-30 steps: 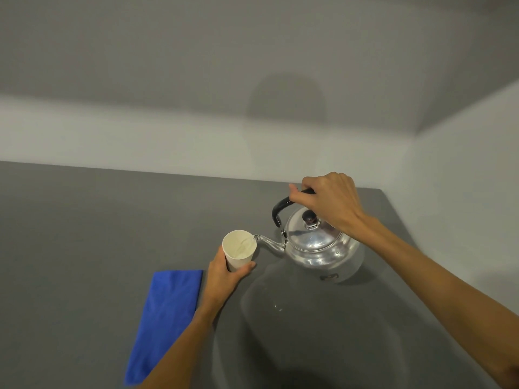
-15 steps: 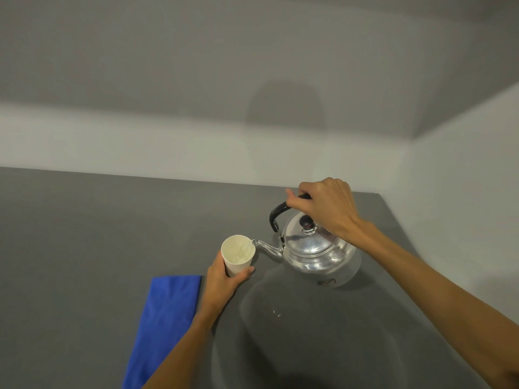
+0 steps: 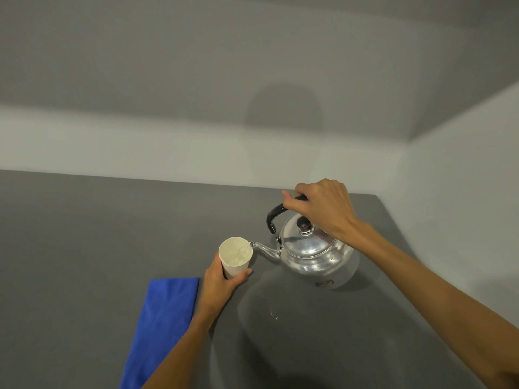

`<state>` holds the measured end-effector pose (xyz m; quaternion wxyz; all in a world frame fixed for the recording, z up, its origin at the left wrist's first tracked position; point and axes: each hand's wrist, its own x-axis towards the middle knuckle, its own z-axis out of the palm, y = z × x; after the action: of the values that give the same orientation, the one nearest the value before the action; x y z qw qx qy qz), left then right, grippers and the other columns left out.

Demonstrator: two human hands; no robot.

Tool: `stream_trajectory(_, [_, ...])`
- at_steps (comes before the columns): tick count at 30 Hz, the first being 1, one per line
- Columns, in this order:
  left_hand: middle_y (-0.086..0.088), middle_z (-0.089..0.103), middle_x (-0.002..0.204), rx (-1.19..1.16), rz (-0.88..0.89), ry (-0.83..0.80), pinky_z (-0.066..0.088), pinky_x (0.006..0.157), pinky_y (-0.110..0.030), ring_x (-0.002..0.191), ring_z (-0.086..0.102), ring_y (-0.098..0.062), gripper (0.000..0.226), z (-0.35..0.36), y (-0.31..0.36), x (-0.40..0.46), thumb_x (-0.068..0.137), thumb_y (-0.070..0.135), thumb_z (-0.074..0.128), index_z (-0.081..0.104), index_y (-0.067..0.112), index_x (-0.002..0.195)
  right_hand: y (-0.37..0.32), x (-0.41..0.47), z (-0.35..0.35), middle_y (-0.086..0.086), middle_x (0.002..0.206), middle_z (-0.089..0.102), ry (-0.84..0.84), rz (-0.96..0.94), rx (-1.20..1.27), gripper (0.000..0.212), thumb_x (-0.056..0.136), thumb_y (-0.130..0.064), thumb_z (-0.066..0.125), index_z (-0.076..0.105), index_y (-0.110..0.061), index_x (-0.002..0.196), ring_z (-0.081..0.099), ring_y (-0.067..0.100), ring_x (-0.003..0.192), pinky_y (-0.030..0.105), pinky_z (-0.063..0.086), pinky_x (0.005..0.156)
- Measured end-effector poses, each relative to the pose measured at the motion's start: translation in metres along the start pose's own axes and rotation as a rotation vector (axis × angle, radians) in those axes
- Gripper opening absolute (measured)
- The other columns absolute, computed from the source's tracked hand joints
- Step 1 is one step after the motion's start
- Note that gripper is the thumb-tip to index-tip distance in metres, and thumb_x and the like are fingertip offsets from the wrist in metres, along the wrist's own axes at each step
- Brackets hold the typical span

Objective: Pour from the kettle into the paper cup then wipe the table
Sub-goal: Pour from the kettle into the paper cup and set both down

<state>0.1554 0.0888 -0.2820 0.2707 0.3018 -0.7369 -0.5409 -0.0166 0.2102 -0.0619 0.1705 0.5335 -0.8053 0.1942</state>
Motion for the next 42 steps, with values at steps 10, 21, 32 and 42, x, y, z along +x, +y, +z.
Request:
stream_trajectory(10, [0.024, 0.055, 0.117, 0.017, -0.005, 0.015, 0.044, 0.079, -0.007, 0.108, 0.052, 0.011, 0.073, 0.0011, -0.0016, 0.0, 0.066, 0.048, 0.079, 0.039, 0.04, 0.126, -0.0001, -0.0024, -0.0025, 0.005, 0.039, 0.031, -0.001, 0.009, -0.015, 0.054, 0.087, -0.041, 0.056, 0.053, -0.001, 0.05, 0.023, 0.021, 0.043, 0.029, 0.028, 0.046])
stream_trajectory(21, [0.032, 0.054, 0.113, 0.03, 0.007, 0.034, 0.045, 0.075, -0.004, 0.107, 0.049, 0.018, 0.067, -0.0001, 0.0002, 0.0, 0.066, 0.048, 0.08, 0.038, 0.052, 0.118, -0.0016, -0.0006, -0.0041, 0.006, 0.04, 0.035, -0.012, 0.004, -0.018, 0.053, 0.087, -0.042, 0.055, 0.057, 0.0, 0.054, 0.026, 0.02, 0.044, 0.029, 0.029, 0.046])
stream_trajectory(32, [0.024, 0.057, 0.118, 0.007, 0.001, 0.028, 0.044, 0.078, -0.003, 0.109, 0.051, 0.014, 0.072, 0.0006, -0.0004, 0.001, 0.067, 0.044, 0.081, 0.042, 0.037, 0.127, -0.0035, 0.001, -0.004, 0.016, 0.038, 0.041, -0.008, 0.011, -0.015, 0.053, 0.087, -0.04, 0.056, 0.055, 0.0, 0.052, 0.023, 0.021, 0.044, 0.028, 0.027, 0.046])
stream_trajectory(42, [0.02, 0.057, 0.118, 0.011, -0.006, 0.027, 0.042, 0.08, -0.003, 0.108, 0.051, 0.015, 0.073, 0.0017, -0.0009, 0.0013, 0.067, 0.042, 0.081, 0.042, 0.033, 0.129, -0.0026, 0.0011, -0.0026, 0.019, 0.041, 0.049, -0.003, 0.004, -0.024, 0.052, 0.087, -0.041, 0.056, 0.058, 0.0, 0.054, 0.024, 0.021, 0.044, 0.028, 0.026, 0.046])
